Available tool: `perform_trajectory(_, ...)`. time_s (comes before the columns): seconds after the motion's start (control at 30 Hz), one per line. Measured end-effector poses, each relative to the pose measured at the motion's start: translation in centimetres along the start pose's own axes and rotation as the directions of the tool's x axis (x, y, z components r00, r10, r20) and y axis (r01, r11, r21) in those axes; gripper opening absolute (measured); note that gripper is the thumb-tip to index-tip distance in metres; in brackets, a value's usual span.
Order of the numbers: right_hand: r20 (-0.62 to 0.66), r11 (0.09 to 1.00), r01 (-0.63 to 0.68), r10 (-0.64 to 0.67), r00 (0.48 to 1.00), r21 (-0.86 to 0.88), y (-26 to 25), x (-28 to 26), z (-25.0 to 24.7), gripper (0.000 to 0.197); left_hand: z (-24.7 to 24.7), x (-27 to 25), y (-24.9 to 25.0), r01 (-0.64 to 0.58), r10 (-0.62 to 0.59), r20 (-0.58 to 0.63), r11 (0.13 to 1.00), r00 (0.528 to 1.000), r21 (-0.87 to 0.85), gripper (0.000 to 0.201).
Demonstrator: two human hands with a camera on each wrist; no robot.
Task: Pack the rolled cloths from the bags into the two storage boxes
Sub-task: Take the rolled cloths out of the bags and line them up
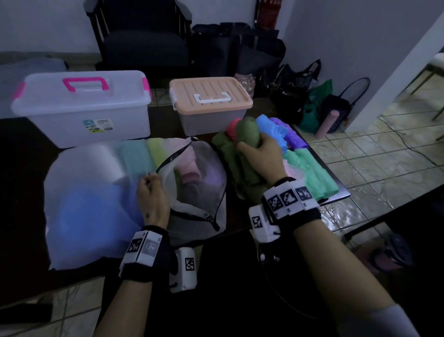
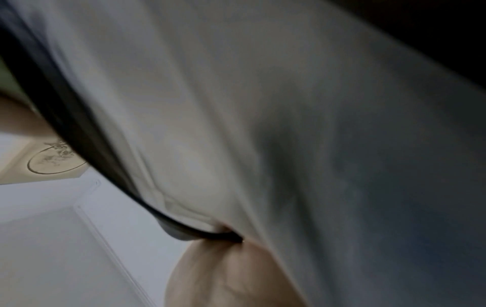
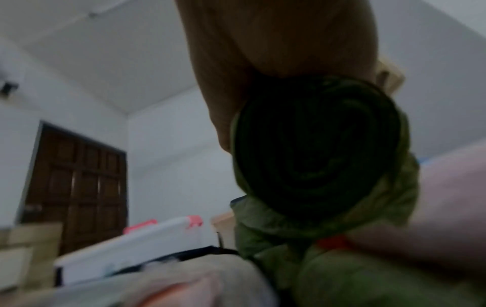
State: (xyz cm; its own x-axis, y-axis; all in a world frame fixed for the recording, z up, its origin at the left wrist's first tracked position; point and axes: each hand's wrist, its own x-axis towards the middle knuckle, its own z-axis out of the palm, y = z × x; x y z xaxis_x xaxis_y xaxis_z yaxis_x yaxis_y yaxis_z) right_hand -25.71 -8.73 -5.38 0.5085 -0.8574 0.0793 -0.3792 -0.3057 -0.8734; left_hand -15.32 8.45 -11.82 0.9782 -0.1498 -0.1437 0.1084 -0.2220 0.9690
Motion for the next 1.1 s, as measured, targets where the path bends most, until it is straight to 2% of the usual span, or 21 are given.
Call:
perform_trajectory(0.1, -0.164, 0.981, 0.026, -0.058, 0.985, -0.194, 1.2, 1.9, -2.3, 0.043, 0.0, -0.1, 0.1, -0.01, 0.01, 0.003, 1.0, 1.0, -0.003, 0.026)
perform_trajectory(0.17, -0.267, 0.939, -0.044, -0.052, 0.962, -0.341, 2.1, 3.1, -3.7, 0.056, 0.0, -0.3, 0.3, -0.02, 0.02, 0.003, 1.0, 1.0, 0.01, 0.016)
perform_trajectory(0.23, -0.318, 0.871, -0.136, -0.025, 0.948, -0.472, 2.7, 3.9, -4.9, 0.061, 0.0, -0.4, 0.4, -0.024, 0.024, 0.006, 0.999, 1.0, 0.021, 0.017)
perform_trajectory(0.37, -0.279, 0.751, -0.251, 0.092, 0.956, -0.611, 4.5, 4.2, -6.2, 0.058, 0.1, -0.3, 0.3, -0.016, 0.016, -0.006, 0.999, 1.0, 0.03, 0.026)
perform_trajectory(0.43, -0.189, 0.744, -0.285, 0.213, 0.958, -0.604, 5.5, 4.0, -5.9, 0.067, 0.2, -0.2, 0.3, -0.006, 0.006, -0.002, 0.999, 1.0, 0.039, 0.024)
perform_trajectory(0.5, -0.118, 0.758, -0.314, 0.303, 0.946, -0.571, 6.0, 3.8, -5.7, 0.081, 0.1, 0.3, 0.2, 0.004, -0.005, 0.015, 0.998, 1.0, 0.056, 0.032)
perform_trajectory(0.6, -0.11, 0.757, -0.347, 0.346, 0.932, -0.553, 5.5, 3.7, -5.9, 0.08, 0.0, 1.7, 0.3, 0.049, -0.051, 0.061, 0.998, 0.997, 0.044, 0.036)
perform_trajectory(0.7, -0.17, 0.715, -0.338, 0.298, 0.939, -0.612, 4.3, 3.8, -6.0, 0.077, -0.5, 3.1, 1.6, 0.035, -0.034, 0.048, 0.999, 0.998, -0.016, 0.035)
perform_trajectory(0.83, -0.235, 0.795, -0.187, 0.057, 0.97, -0.578, 1.5, 3.5, -4.6, 0.063, -1.2, 4.0, 3.2, -0.046, 0.049, -0.048, 0.997, 0.998, 0.067, 0.041)
perform_trajectory(0.9, -0.182, 0.809, -0.093, -0.018, 0.983, -0.581, 0.0, 3.4, -2.2, 0.057, -1.5, 4.2, 2.8, -0.034, 0.039, -0.051, 0.994, 0.998, 0.104, 0.043)
perform_trajectory(1.0, 0.059, 0.872, 0.057, -0.032, 0.998, -0.486, -1.4, 3.1, 2.4, 0.051, -1.7, 4.3, 1.5, -0.007, 0.014, -0.055, 0.991, 0.998, 0.13, 0.044)
perform_trajectory(1.07, 0.275, 0.928, 0.12, -0.02, 0.961, -0.354, -1.6, 2.3, 5.4, 0.03, -1.6, 3.9, 1.0, -0.043, 0.057, -0.082, 0.986, 0.995, 0.158, 0.042)
perform_trajectory(1.1, 0.361, 0.938, 0.114, 0.012, 0.932, -0.326, -1.9, 1.7, 6.8, 0.027, -1.5, 3.7, 0.9, -0.063, 0.08, -0.092, 0.983, 0.993, 0.17, 0.041)
